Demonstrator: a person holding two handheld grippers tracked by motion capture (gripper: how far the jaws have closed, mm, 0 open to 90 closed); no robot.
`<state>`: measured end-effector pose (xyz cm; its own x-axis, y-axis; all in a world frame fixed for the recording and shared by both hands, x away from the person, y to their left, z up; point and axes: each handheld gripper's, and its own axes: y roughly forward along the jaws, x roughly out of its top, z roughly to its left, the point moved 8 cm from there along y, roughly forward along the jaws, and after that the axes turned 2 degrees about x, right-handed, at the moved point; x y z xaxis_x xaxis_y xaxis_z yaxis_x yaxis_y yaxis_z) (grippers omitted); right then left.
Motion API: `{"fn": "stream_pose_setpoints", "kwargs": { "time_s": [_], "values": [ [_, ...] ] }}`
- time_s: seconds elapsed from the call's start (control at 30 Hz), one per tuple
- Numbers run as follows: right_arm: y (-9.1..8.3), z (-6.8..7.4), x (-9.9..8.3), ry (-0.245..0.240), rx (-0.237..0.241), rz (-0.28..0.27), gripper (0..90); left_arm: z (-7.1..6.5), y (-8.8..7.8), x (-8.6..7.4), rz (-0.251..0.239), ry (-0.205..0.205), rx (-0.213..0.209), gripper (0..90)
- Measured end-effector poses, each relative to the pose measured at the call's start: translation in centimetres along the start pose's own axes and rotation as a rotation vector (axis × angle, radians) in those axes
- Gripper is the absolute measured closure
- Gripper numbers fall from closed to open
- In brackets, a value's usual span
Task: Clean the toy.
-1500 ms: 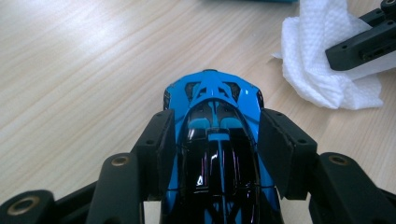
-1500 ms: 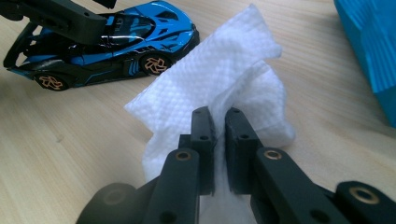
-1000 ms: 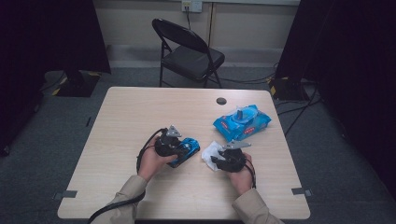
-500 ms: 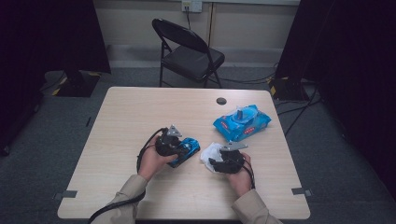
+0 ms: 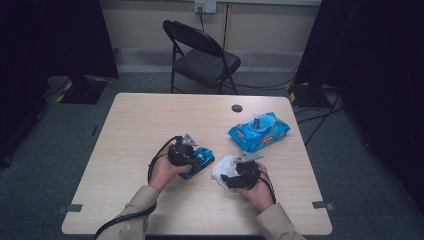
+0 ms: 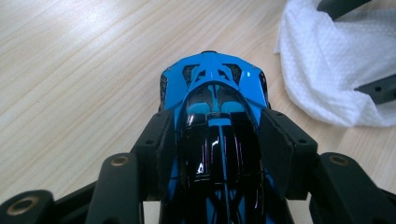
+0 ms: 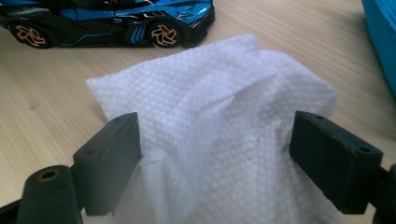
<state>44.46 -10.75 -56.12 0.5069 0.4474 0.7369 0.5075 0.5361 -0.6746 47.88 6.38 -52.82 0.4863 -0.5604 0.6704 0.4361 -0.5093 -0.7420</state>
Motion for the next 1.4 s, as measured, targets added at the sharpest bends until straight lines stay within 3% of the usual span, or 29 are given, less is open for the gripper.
{"fn": "stream_pose_setpoints", "kwargs": {
  "time_s": [0.17,0.2,0.27,0.53,0.57,0.67,0.83,0.9,0.97,1.07,1.27,1.4],
  "values": [
    [0.0,0.0,0.0,-0.001,0.001,0.001,15.8,-0.1,0.4,0.2,-0.008,-0.014,-0.006,44.1],
    [0.0,0.0,0.0,0.0,0.001,0.001,15.7,-0.1,0.3,0.2,0.003,0.008,0.003,44.2],
    [-0.1,0.0,-0.1,0.0,0.001,0.001,15.7,-0.1,0.3,0.2,0.005,0.013,0.004,45.2],
    [-0.2,0.1,-0.2,0.013,-0.015,0.0,17.7,-0.2,0.3,0.2,0.002,0.012,0.004,45.2],
    [-0.2,0.1,-0.2,0.02,-0.024,-0.005,20.2,-0.2,0.3,0.2,0.002,0.012,0.004,45.2],
    [-0.5,0.0,0.0,0.038,-0.04,-0.019,41.4,-0.2,0.3,0.2,0.0,0.011,0.004,45.3],
    [-0.3,0.3,0.4,0.062,-0.029,-0.019,62.0,-0.2,0.4,0.3,0.0,0.011,0.004,45.2],
    [-0.2,0.4,0.6,0.094,-0.028,-0.013,75.6,-0.2,0.4,0.3,0.001,0.011,0.006,45.3],
    [0.1,0.4,0.9,0.119,-0.017,-0.015,82.5,-0.2,0.4,0.3,-0.002,0.01,0.006,45.3],
    [0.4,0.4,1.3,0.149,-0.027,-0.015,86.6,-0.2,0.4,0.3,-0.002,0.012,0.006,45.2],
    [0.6,0.1,2.6,0.226,-0.046,-0.075,87.2,-0.2,0.3,0.2,-0.015,0.008,0.007,45.2],
    [1.9,0.7,2.7,0.23,-0.032,-0.045,86.1,-0.2,0.3,0.1,-0.018,0.007,0.011,45.2]
  ]
}}
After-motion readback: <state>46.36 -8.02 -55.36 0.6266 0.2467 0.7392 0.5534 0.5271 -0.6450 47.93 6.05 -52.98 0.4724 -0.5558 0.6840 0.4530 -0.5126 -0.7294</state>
